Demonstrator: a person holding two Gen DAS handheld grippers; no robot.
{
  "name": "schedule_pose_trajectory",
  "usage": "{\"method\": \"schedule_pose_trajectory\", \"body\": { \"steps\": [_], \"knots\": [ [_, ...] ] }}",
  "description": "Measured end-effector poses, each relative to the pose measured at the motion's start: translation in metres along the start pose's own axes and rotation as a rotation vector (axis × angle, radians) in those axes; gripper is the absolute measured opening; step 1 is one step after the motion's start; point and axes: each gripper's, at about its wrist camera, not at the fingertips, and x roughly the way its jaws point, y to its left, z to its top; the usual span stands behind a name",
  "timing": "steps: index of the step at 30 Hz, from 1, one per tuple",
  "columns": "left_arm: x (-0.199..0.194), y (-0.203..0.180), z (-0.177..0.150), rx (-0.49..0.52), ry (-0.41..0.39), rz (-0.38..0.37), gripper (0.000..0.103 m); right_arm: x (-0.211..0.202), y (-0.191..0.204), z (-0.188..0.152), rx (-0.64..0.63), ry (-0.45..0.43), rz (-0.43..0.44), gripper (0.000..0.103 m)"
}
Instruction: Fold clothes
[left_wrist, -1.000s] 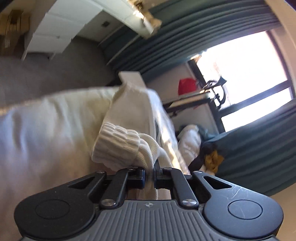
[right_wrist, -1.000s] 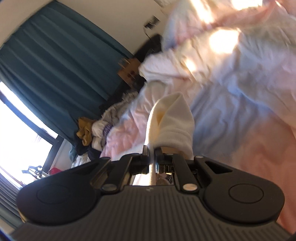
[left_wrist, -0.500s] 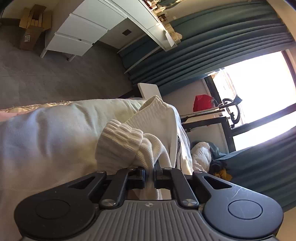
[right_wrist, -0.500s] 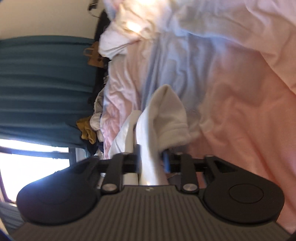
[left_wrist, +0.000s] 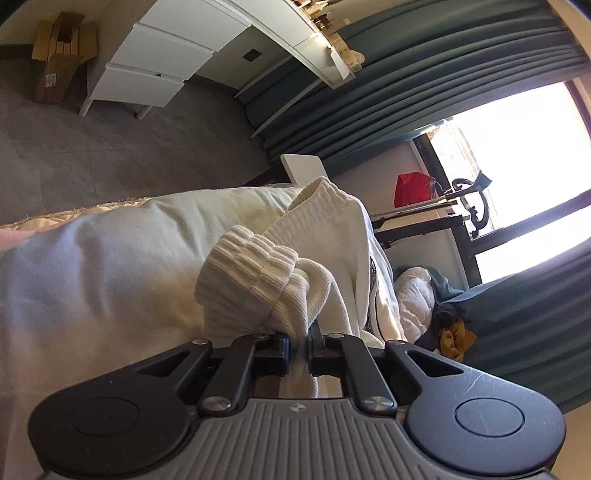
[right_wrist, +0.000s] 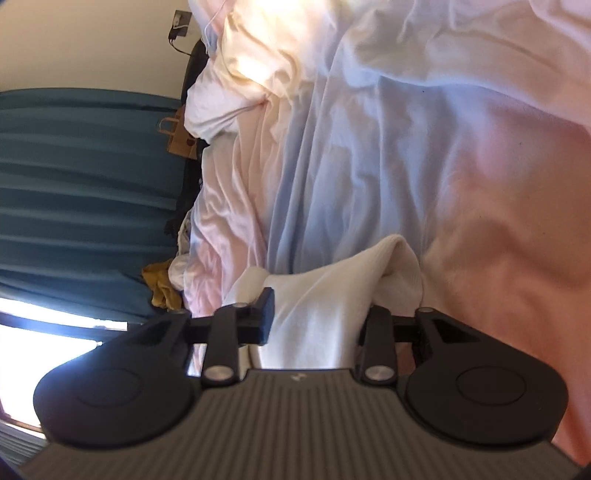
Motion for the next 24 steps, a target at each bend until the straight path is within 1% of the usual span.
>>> {"method": "schedule_pose_trajectory", "body": {
  "steps": [2,3,6,8,10,12,13,14,16,17,19,20,22,24],
  "knots": [
    [0.000,-0.001,-0.001,0.007,-0.001,-0.004,0.009,-0.002,0.007,-0.002,-0.034,-0.027,-0.007,0.021],
    [0.000,-0.002,0.000,0.005,0.000,-0.010,0.009,-0.003,0.010,-0.002,-0.035,-0.040,0.005,0.018],
    [-0.002,-0.001,0.002,-0.008,-0.004,-0.044,0.009,-0.006,0.022,-0.001,-0.015,-0.052,0.075,0.011],
    [-0.003,-0.002,0.003,-0.014,-0.006,-0.060,0.009,-0.005,0.041,0.003,-0.038,-0.038,0.105,0.010],
    [-0.006,-0.004,0.004,-0.016,-0.005,-0.081,0.009,0.000,0.071,0.010,-0.100,0.012,0.153,0.010],
    [-0.008,-0.004,0.003,-0.027,-0.004,-0.113,0.009,0.000,0.105,0.016,-0.194,0.067,0.246,0.010],
    [-0.010,-0.004,0.002,-0.034,0.002,-0.133,0.009,-0.007,0.122,0.018,-0.260,0.059,0.288,0.010],
    [-0.011,-0.003,0.002,-0.036,0.004,-0.135,0.009,-0.014,0.133,0.019,-0.316,0.049,0.330,0.010],
    [-0.014,-0.002,0.003,-0.037,0.008,-0.136,0.009,-0.032,0.138,0.023,-0.393,0.023,0.414,0.010],
    [-0.016,-0.001,0.003,-0.038,0.010,-0.136,0.009,-0.039,0.135,0.026,-0.422,0.014,0.422,0.010],
    [-0.018,0.002,0.003,-0.052,0.020,-0.129,0.009,-0.050,0.110,0.036,-0.451,0.008,0.338,0.010],
    [-0.018,0.003,0.003,-0.058,0.026,-0.115,0.009,-0.054,0.094,0.042,-0.444,0.017,0.282,0.010],
    [-0.020,0.005,0.003,-0.055,0.034,-0.076,0.009,-0.055,0.051,0.055,-0.384,0.082,0.106,0.010],
    [-0.022,0.003,0.002,-0.026,0.034,-0.045,0.009,-0.054,0.012,0.061,-0.368,0.152,-0.051,0.010]
  ]
}}
